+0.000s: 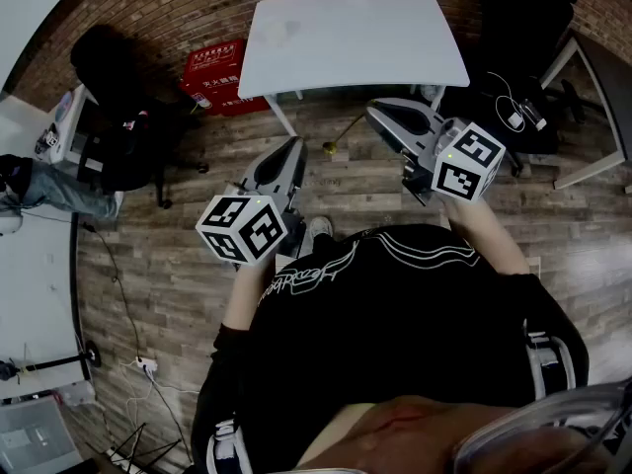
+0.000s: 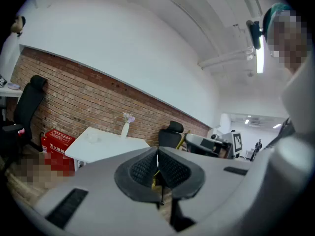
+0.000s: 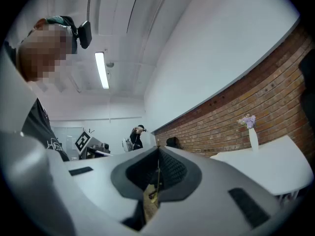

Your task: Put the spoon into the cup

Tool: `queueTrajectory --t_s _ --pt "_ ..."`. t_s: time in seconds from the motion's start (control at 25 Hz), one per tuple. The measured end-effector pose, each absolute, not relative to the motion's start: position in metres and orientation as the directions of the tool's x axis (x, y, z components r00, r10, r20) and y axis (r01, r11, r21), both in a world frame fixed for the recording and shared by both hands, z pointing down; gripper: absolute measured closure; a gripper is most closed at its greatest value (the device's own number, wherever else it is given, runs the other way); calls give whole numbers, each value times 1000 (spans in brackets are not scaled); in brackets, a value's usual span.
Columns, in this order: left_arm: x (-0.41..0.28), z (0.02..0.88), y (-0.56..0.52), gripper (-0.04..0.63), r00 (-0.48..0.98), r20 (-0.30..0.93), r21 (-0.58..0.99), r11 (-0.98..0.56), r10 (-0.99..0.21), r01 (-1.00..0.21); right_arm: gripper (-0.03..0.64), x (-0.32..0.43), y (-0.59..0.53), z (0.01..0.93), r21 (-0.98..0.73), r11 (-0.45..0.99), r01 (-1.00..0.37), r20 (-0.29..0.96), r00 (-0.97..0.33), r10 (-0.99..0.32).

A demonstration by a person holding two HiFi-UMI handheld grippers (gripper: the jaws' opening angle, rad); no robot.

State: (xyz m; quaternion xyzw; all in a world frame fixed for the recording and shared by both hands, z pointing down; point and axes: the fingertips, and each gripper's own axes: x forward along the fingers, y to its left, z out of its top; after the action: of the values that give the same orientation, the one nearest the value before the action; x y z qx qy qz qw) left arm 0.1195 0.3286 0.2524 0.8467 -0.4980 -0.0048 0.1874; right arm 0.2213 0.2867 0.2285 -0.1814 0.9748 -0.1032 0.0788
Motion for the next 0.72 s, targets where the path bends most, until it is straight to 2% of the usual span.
queueTrajectory --t_s 0.72 --pt "117 267 314 589 491 213 321 -414 -844 -852 617 223 265 244 -292 897 -331 -133 -915 -381"
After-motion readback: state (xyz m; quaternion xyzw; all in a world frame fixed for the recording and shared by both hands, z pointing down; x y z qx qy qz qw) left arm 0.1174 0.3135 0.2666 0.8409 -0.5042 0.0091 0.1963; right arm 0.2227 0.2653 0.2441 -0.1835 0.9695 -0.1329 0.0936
